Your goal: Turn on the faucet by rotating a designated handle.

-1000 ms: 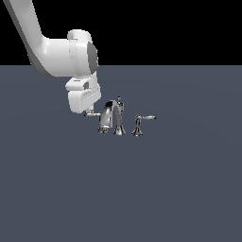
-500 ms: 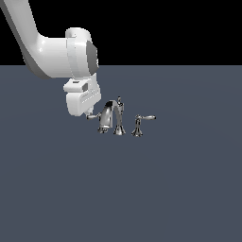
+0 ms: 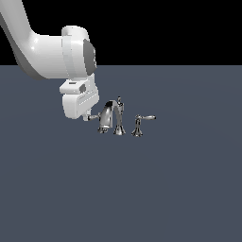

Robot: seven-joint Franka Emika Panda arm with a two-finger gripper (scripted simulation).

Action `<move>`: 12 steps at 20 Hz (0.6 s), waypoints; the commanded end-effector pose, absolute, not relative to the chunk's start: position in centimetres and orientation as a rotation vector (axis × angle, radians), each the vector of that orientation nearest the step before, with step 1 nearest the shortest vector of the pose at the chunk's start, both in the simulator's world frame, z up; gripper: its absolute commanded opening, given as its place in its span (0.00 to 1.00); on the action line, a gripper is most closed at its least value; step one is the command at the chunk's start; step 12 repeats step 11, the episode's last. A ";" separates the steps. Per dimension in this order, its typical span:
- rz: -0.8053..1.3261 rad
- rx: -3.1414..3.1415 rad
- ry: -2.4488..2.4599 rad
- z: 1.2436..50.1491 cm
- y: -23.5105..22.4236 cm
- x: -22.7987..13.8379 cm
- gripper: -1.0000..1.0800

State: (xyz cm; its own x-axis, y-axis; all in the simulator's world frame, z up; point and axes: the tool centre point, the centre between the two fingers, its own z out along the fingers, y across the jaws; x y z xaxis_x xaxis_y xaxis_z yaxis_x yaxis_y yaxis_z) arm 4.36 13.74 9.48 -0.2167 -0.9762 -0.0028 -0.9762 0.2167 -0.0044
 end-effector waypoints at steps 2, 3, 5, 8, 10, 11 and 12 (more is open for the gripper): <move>-0.002 -1.957 2.456 9.5 12.3 3.6 0.00; -0.002 -1.957 2.456 9.5 12.0 3.3 0.00; -0.002 -1.957 2.456 9.5 11.4 2.9 0.00; -0.001 -1.956 2.458 9.5 10.5 2.2 0.00; 0.000 -1.956 2.458 9.5 9.9 1.7 0.00; 0.000 -1.956 2.458 9.5 9.9 1.7 0.00; 0.000 -1.956 2.458 9.5 9.9 1.7 0.00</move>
